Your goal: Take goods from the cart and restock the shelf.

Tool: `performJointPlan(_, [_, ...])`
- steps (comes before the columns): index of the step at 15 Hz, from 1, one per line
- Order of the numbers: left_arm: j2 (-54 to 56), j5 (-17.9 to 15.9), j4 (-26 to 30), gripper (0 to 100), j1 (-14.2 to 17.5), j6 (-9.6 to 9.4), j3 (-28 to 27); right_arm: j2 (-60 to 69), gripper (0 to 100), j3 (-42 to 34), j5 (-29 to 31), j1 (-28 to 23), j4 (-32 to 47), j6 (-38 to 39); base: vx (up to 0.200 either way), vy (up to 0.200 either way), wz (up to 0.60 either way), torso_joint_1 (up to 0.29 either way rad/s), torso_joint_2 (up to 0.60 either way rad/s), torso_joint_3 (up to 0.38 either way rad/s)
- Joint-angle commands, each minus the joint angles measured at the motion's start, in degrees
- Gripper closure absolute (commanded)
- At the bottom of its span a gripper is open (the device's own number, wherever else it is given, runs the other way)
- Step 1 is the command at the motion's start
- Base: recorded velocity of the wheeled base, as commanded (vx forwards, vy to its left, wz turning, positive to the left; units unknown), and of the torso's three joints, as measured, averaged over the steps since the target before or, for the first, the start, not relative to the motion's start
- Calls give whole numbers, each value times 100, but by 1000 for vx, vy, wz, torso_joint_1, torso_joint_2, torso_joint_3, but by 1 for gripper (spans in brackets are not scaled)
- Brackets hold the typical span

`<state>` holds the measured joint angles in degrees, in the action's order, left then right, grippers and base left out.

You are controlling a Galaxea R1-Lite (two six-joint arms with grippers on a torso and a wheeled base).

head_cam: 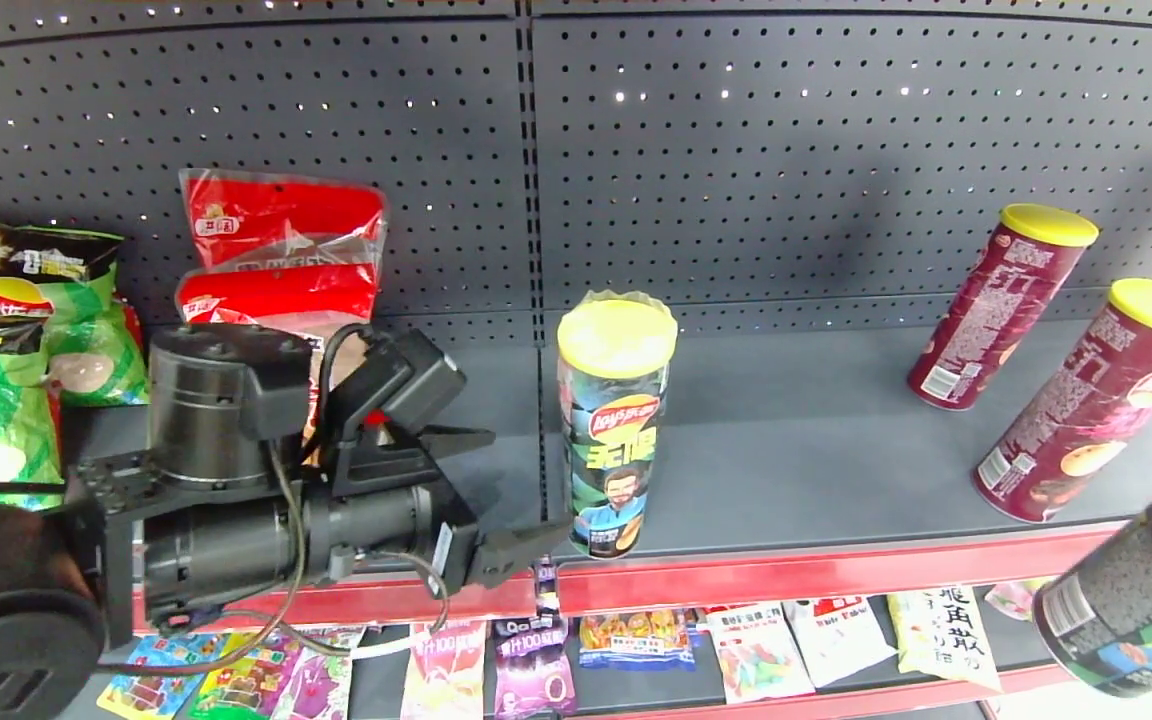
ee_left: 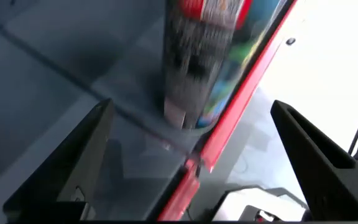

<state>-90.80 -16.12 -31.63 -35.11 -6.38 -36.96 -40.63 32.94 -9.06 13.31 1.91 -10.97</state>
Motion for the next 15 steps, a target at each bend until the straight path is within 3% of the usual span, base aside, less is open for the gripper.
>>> performJointPlan(1, [660, 126, -36, 0, 66, 5, 655, -1061, 100, 46, -8, 277, -780, 7, 0, 0, 0, 0, 0, 0])
performJointPlan(9, [1591, 460, -1, 0, 66, 5, 1473, -3786, 100, 1074, -61, 884, -2652, 385, 0, 0, 0, 0, 0, 0])
performJointPlan(12, [1662, 504, -1, 0, 66, 14, 1473, -4471, 100, 1549, -79, 892, -2767, 403, 0, 0, 0, 0, 0, 0])
performJointPlan(15, [1662, 636, -1, 0, 66, 14, 1455, -5438, 100, 2164, -149, 1042, -3443, 579, 0, 0, 0, 0, 0, 0])
